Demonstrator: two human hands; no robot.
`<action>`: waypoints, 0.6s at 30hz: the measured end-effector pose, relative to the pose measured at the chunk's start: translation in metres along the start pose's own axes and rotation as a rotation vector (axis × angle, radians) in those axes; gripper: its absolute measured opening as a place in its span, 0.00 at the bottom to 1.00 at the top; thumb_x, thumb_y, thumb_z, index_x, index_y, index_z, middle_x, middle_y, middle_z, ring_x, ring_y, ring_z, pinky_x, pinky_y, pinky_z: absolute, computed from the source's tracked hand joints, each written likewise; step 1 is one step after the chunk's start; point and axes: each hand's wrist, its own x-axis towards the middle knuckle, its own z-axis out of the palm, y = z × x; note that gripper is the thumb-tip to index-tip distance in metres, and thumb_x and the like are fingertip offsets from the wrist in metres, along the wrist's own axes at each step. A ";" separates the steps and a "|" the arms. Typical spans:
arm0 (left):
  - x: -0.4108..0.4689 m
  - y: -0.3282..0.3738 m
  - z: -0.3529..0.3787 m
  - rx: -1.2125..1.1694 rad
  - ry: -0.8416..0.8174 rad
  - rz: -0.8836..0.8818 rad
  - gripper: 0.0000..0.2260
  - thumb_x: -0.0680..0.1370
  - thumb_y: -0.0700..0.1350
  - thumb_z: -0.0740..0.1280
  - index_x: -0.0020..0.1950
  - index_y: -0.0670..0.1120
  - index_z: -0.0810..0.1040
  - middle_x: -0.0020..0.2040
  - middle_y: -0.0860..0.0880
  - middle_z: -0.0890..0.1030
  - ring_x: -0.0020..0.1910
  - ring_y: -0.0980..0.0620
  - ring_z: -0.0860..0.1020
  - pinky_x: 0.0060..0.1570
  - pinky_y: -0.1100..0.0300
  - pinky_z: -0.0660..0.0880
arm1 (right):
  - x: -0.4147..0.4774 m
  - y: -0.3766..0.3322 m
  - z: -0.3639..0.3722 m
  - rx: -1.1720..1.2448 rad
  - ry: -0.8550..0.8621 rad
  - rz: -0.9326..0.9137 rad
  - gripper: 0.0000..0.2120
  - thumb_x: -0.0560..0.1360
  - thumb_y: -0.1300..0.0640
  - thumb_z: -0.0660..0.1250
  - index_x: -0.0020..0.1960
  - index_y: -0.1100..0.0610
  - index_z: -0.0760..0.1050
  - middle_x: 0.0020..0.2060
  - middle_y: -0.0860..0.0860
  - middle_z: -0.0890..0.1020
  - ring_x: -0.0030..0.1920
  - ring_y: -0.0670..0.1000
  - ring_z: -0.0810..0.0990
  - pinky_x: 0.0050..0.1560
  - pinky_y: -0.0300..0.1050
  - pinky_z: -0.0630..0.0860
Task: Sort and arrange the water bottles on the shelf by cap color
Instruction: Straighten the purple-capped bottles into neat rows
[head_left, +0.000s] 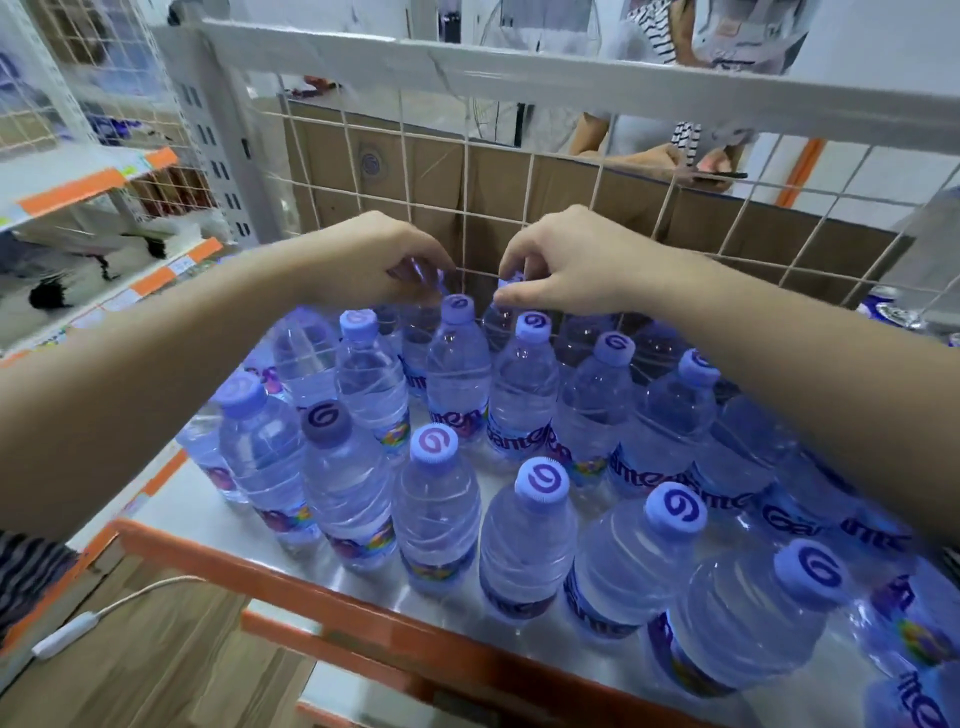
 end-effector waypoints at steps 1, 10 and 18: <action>-0.008 -0.005 -0.006 0.004 0.028 -0.011 0.14 0.77 0.42 0.70 0.63 0.44 0.80 0.52 0.49 0.83 0.48 0.52 0.81 0.47 0.71 0.71 | 0.004 -0.005 -0.006 0.003 0.007 -0.019 0.15 0.75 0.45 0.70 0.53 0.55 0.82 0.40 0.50 0.82 0.41 0.50 0.78 0.42 0.42 0.72; -0.059 -0.076 -0.030 0.128 0.071 0.070 0.13 0.76 0.45 0.72 0.59 0.45 0.82 0.50 0.46 0.82 0.46 0.48 0.80 0.44 0.66 0.69 | 0.046 -0.067 -0.006 -0.069 -0.070 -0.091 0.12 0.74 0.46 0.70 0.53 0.52 0.82 0.42 0.48 0.82 0.43 0.49 0.79 0.48 0.45 0.76; -0.061 -0.122 -0.017 0.093 -0.055 0.165 0.20 0.68 0.53 0.78 0.58 0.49 0.82 0.31 0.63 0.73 0.34 0.56 0.75 0.39 0.65 0.70 | 0.092 -0.108 0.050 -0.114 -0.348 0.054 0.20 0.70 0.40 0.72 0.56 0.49 0.77 0.39 0.51 0.82 0.40 0.51 0.80 0.42 0.47 0.77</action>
